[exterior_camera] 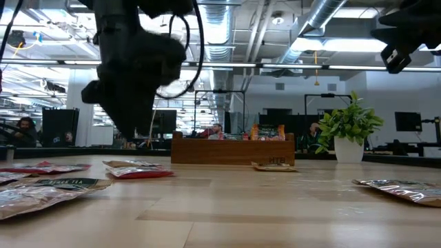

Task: Pick & Place Tea
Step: Put the right red tea bag into the middle compartment of the wooden organizer

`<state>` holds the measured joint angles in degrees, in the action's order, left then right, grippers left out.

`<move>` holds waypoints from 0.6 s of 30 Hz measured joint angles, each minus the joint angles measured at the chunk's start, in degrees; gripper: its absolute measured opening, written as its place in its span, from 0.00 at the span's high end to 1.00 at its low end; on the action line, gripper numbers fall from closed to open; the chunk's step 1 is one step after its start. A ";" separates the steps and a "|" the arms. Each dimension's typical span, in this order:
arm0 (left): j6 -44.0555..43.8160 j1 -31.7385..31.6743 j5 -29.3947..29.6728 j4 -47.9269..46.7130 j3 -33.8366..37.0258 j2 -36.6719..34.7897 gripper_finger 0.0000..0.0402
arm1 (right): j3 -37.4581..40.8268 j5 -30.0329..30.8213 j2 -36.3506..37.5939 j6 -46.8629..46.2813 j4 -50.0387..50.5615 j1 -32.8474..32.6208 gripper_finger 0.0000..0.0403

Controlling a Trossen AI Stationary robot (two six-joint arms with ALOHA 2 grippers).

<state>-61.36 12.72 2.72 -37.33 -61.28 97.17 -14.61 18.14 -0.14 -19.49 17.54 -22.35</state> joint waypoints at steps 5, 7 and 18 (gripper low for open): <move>-2.59 0.12 -0.56 -1.17 0.02 3.48 0.58 | 0.00 0.16 0.00 0.00 0.12 0.00 0.76; -2.84 0.12 -0.54 -1.29 -0.32 4.48 0.58 | 0.00 0.17 0.00 -0.02 0.12 0.00 0.76; -1.23 0.11 -1.06 -2.34 -4.97 10.33 0.58 | 0.00 3.05 0.00 -0.06 0.42 0.00 0.76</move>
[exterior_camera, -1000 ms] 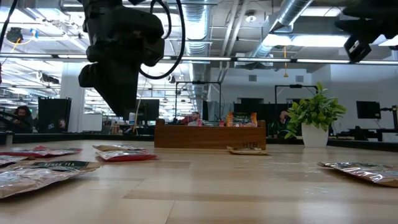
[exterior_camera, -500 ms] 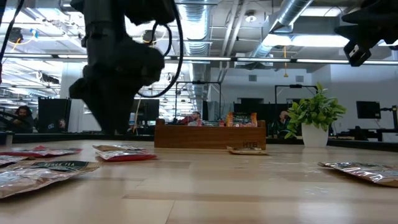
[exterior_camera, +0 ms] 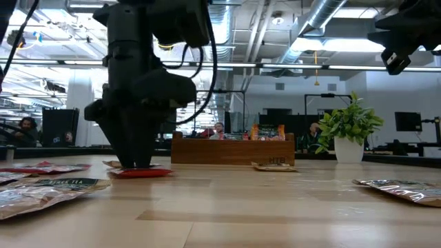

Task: Pick & Place Tea
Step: Put the right red tea bag into the middle compartment of the wooden organizer

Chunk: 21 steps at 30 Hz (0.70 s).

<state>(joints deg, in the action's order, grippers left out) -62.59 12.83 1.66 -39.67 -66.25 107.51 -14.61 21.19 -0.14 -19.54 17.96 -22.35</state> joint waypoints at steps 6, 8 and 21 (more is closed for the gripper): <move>0.09 0.01 -0.12 -0.74 -0.65 1.07 0.58 | -0.02 0.00 0.00 -0.07 0.02 0.00 0.76; 0.07 -0.01 -0.03 -0.80 -0.49 0.66 0.58 | -0.02 0.00 0.00 -0.07 0.02 0.00 0.76; 2.72 -0.01 2.05 -9.59 -7.81 -0.29 0.58 | -0.04 -0.05 0.00 -0.51 0.01 0.00 0.76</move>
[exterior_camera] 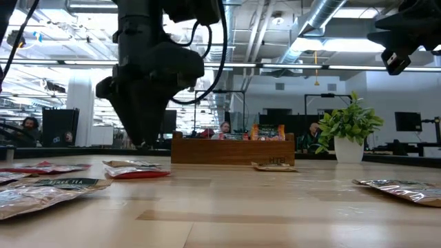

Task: Pick & Place Tea
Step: Put the right red tea bag into the middle compartment of the wooden organizer

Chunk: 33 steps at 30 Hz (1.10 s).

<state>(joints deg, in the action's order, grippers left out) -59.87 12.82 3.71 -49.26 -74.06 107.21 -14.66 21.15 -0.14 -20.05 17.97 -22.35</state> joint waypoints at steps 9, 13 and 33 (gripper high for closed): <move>2.04 0.00 0.19 -2.92 0.07 1.26 0.58 | -0.02 -0.04 0.00 -0.04 0.00 0.00 0.76; 2.57 0.00 0.07 -2.65 0.02 2.66 0.58 | -0.02 -0.07 0.00 -0.04 -0.01 0.00 0.76; 3.95 0.02 -2.65 -1.04 -0.07 6.04 0.70 | -0.02 -0.11 0.00 -0.09 -0.02 0.00 0.76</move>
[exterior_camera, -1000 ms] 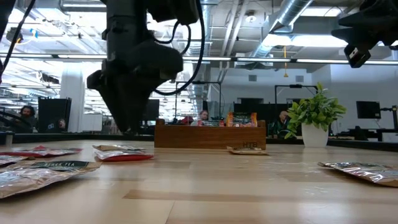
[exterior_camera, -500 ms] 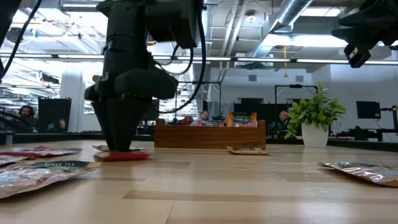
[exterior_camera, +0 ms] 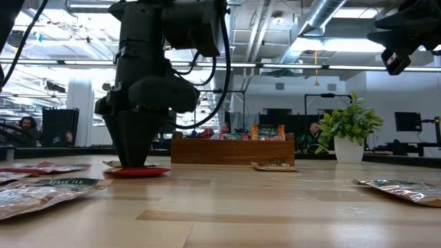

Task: Pick & Place Tea
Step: Put the right red tea bag into the middle compartment of the wooden organizer

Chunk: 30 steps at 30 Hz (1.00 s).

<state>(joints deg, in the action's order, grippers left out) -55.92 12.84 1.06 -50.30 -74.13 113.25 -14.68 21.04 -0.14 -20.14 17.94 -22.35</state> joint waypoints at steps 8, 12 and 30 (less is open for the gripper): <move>-0.30 0.02 -0.07 -0.14 0.04 0.00 0.92 | 0.00 0.00 0.00 0.02 0.01 0.00 0.76; -0.89 0.02 0.16 -0.20 0.04 0.00 0.97 | 0.00 0.02 0.00 0.02 0.01 0.00 0.76; 5.43 0.44 10.64 -20.54 -18.36 -1.27 1.00 | 0.00 0.04 -0.02 0.04 0.02 0.00 0.76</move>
<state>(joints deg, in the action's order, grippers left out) -50.49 13.28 11.69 -70.84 -92.49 111.98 -14.68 21.08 -0.16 -20.10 17.96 -22.35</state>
